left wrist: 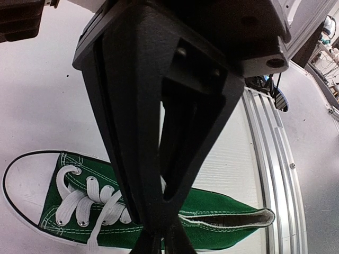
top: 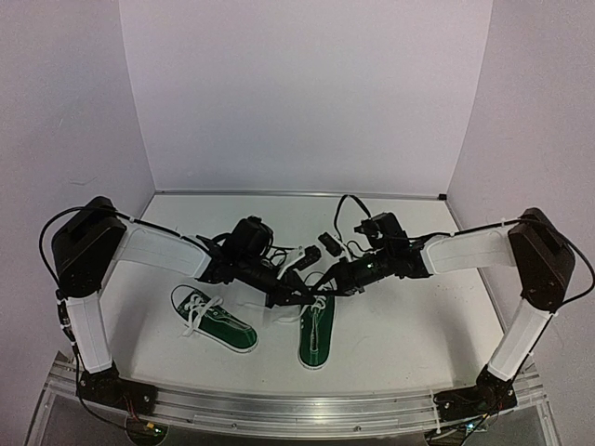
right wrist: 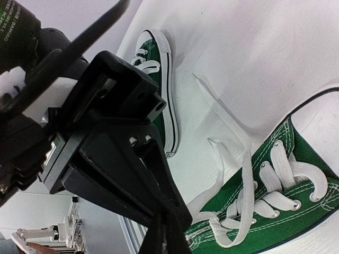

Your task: Tie the shoes

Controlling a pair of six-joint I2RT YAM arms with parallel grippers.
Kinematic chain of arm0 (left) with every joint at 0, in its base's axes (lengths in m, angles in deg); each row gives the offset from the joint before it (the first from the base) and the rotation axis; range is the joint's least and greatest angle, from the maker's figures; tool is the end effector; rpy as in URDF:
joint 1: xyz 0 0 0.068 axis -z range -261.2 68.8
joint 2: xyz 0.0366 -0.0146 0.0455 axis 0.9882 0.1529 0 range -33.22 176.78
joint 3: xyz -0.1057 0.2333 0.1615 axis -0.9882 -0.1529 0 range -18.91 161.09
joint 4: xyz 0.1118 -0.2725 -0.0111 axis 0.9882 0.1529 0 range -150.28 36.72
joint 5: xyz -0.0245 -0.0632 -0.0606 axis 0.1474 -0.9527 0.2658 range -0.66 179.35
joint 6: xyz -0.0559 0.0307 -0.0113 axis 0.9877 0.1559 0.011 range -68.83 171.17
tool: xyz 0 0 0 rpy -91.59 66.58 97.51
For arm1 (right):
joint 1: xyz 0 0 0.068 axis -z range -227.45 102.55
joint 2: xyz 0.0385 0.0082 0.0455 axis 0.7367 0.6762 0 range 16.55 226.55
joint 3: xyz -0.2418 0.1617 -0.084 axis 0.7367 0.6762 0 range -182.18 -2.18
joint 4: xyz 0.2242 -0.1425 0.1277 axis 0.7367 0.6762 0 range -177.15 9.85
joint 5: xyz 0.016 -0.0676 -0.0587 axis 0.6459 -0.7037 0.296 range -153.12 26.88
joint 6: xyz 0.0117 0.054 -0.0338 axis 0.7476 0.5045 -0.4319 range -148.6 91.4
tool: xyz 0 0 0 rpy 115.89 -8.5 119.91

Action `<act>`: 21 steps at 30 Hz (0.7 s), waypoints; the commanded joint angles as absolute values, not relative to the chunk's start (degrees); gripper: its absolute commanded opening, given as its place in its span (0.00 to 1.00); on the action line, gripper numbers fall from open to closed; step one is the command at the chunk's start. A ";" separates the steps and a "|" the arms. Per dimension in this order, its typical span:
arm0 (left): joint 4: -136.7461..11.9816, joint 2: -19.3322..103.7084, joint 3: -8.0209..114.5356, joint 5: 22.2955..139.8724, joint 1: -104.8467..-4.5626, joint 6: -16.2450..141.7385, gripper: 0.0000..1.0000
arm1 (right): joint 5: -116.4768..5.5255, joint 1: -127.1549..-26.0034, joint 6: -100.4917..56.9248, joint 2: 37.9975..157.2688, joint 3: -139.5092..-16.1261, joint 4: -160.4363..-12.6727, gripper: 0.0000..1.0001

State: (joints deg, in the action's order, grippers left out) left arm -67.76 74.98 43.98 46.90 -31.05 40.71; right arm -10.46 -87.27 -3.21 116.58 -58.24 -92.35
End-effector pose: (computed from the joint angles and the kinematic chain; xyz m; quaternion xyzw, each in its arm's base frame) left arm 0.2556 -0.3594 0.1684 0.5599 0.6425 -0.4450 0.2752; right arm 0.2787 0.2847 0.1870 -0.2918 0.7777 0.5457 0.1109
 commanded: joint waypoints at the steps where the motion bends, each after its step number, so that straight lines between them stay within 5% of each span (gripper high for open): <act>1: -68.04 74.93 46.91 47.68 -31.68 41.04 0.12 | -9.75 -87.66 -3.21 117.11 -59.94 -93.82 0.00; 5: -63.15 72.29 46.20 50.24 -33.99 40.69 0.38 | -10.65 -87.68 -3.20 117.12 -60.18 -92.85 0.00; 9: -55.55 67.73 44.39 53.19 -38.45 36.26 0.53 | -11.19 -87.67 -3.14 117.08 -60.21 -92.14 0.00; 21: -29.87 70.05 49.69 66.84 -41.21 16.38 0.55 | -11.89 -87.63 -3.11 117.27 -60.79 -90.67 0.00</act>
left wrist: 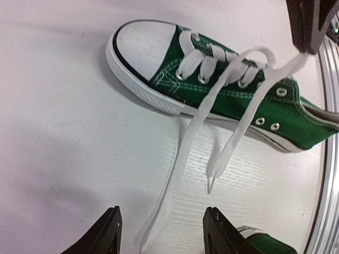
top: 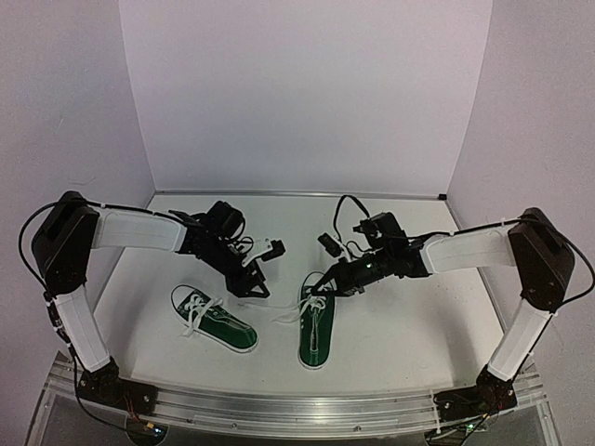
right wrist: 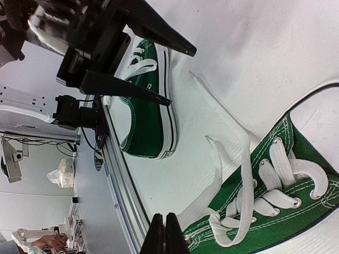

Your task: Tie the shoes

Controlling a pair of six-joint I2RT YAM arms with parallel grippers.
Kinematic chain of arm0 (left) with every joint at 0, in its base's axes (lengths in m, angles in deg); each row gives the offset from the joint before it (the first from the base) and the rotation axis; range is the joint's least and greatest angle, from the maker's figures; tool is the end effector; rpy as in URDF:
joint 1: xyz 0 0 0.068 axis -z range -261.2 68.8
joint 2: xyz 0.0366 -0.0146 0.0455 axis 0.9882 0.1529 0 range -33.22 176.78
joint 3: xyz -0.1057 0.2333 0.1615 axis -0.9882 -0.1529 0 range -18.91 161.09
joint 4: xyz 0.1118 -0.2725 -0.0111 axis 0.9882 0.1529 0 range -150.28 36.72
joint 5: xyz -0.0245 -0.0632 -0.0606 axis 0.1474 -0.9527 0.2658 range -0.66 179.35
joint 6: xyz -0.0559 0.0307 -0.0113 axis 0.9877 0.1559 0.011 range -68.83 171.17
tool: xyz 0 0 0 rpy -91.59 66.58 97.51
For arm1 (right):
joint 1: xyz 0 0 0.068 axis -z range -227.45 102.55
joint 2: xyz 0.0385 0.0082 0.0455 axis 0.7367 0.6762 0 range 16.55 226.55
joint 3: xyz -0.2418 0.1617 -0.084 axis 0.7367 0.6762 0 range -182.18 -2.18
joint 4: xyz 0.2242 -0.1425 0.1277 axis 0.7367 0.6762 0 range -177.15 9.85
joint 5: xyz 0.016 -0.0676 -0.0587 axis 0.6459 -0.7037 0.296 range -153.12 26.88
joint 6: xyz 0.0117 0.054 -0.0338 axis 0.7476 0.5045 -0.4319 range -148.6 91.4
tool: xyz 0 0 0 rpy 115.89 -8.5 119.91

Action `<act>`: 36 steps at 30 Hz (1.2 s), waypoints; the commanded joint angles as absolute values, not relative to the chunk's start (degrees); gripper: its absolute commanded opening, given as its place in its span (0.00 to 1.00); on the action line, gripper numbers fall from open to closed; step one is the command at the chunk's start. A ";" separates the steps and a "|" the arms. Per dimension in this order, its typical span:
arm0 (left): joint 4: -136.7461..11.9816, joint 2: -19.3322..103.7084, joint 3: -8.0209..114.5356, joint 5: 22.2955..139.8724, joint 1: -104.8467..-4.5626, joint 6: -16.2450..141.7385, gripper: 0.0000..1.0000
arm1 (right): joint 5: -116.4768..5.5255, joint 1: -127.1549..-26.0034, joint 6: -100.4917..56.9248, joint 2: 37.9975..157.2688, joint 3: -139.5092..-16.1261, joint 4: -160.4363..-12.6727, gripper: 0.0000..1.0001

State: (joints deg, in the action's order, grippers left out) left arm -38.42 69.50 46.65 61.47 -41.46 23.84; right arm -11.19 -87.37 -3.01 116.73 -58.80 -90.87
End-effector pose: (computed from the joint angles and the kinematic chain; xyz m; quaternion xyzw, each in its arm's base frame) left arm 0.2968 -0.2774 0.1779 0.5704 0.7440 -0.2588 0.2326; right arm 0.2792 0.2855 0.1868 -0.2857 0.7848 0.5397 0.1060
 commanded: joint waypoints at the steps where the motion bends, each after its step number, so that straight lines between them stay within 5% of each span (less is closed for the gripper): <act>1: -29.45 70.09 49.60 67.78 -41.21 15.72 0.55 | -11.95 -87.64 -3.11 117.27 -60.80 -90.56 0.00; 13: -24.98 76.71 53.09 75.84 -40.98 11.07 0.55 | -12.86 -87.67 -2.60 117.75 -60.79 -90.40 0.00; 26: -23.94 70.00 48.52 78.31 -37.72 10.90 0.02 | -14.49 -87.66 -2.06 118.06 -61.37 -89.79 0.00; 36: -20.40 52.59 45.91 76.39 -31.04 19.96 0.00 | -17.63 -87.62 -2.30 118.33 -63.35 -87.21 0.00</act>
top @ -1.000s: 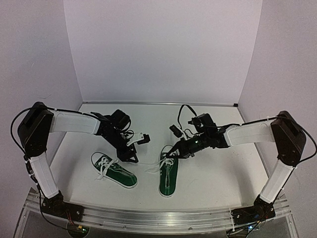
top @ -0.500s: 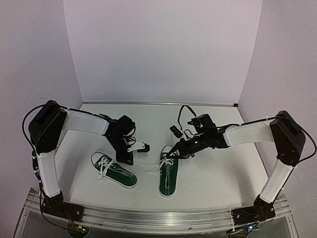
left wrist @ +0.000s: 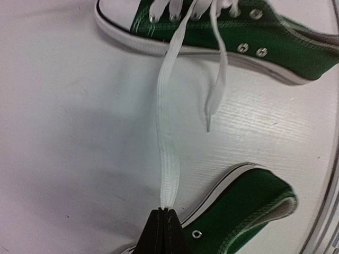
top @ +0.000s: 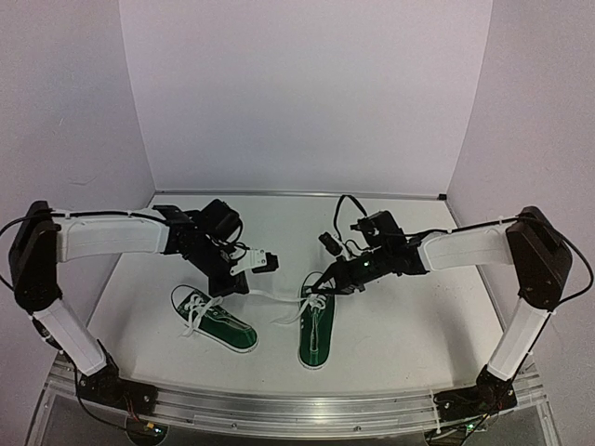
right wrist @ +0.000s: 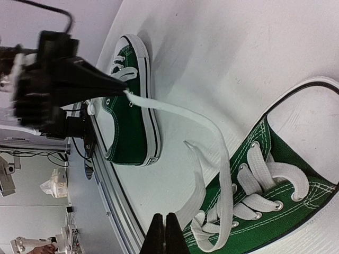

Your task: Tie the shoes

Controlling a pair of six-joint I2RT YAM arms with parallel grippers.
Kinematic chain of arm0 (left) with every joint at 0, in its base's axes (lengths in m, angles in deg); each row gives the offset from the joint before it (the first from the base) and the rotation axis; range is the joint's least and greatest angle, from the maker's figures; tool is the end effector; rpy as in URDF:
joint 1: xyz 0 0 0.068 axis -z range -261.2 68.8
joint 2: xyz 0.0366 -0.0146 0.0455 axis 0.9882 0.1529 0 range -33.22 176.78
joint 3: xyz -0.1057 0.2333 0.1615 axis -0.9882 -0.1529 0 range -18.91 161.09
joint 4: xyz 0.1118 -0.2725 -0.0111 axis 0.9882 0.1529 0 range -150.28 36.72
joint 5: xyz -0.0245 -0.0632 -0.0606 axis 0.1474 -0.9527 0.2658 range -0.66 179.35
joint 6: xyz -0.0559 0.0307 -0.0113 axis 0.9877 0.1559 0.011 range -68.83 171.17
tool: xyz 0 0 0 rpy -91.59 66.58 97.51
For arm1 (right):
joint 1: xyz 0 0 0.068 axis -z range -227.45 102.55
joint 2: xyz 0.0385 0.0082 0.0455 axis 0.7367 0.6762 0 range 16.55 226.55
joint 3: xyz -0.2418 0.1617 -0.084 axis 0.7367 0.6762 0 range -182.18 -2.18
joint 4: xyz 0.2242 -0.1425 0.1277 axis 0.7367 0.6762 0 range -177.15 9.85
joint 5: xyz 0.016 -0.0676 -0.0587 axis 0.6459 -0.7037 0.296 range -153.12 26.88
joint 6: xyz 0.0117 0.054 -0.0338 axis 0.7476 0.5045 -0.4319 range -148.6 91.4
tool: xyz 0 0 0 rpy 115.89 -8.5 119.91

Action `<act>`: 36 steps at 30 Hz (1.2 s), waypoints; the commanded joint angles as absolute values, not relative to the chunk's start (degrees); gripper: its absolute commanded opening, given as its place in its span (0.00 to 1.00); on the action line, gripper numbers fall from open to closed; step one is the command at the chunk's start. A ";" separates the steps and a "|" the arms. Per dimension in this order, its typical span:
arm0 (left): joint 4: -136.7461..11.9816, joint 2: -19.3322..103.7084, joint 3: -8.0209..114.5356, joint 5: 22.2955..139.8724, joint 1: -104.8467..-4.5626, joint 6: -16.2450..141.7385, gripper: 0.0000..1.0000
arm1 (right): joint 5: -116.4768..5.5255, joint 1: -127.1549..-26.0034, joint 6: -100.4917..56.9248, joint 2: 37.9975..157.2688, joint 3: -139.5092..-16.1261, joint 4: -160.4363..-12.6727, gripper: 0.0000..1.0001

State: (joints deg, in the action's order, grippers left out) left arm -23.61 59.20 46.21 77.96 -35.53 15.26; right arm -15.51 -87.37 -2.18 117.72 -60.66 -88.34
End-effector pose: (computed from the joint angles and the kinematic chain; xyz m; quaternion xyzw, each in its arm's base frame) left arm 0.2467 -0.2668 0.2219 0.6503 0.7194 -0.1154 0.2151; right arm 0.2865 0.2884 0.1853 -0.2627 0.8089 0.5136 0.1132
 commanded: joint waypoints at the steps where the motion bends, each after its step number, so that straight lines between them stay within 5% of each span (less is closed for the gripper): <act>1: -19.43 50.84 45.58 76.18 -29.89 21.11 0.00 | -17.90 -87.63 -2.20 118.33 -63.66 -87.16 0.00; 15: -14.86 37.59 50.27 77.88 -2.95 38.04 0.00 | -19.95 -87.66 -3.05 119.55 -66.25 -84.90 0.00; 25: -27.43 53.74 59.34 77.49 -5.14 21.64 0.00 | -18.39 -87.60 -4.77 119.39 -66.59 -84.88 0.00; 36: -36.17 82.14 85.45 67.96 -8.99 15.33 0.00 | -10.81 -87.63 -8.96 121.10 -68.35 -83.85 0.00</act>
State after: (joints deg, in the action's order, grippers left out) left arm -31.20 76.52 77.20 72.89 -8.13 18.15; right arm -14.62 -87.37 -6.11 119.91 -65.95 -84.15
